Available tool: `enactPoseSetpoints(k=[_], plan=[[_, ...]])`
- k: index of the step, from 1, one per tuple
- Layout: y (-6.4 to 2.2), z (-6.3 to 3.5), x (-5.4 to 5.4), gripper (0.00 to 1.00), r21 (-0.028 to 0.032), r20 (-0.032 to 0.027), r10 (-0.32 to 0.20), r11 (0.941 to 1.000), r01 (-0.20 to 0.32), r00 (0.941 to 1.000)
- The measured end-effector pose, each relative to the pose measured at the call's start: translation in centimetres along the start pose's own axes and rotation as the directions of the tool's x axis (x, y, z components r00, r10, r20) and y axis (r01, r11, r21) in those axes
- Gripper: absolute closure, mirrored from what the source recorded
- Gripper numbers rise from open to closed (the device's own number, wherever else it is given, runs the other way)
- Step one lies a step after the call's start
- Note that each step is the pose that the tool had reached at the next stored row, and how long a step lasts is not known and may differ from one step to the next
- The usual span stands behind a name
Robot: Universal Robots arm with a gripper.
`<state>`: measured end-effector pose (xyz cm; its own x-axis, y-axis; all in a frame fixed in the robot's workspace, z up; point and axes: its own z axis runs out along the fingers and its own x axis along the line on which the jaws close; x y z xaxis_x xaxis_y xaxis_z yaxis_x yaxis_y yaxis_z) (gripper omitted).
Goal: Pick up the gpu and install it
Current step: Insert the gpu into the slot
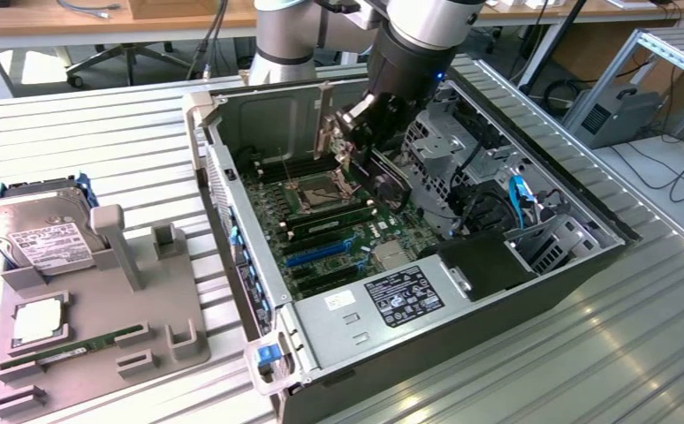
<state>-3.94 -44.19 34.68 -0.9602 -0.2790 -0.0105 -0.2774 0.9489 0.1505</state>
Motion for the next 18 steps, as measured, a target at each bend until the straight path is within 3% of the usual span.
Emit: enactPoseSetpoints(k=[18], plan=[[0.0,0.0,0.0,0.73,-0.0007,-0.0076,-0.05,0.9988,0.05,0.9987]])
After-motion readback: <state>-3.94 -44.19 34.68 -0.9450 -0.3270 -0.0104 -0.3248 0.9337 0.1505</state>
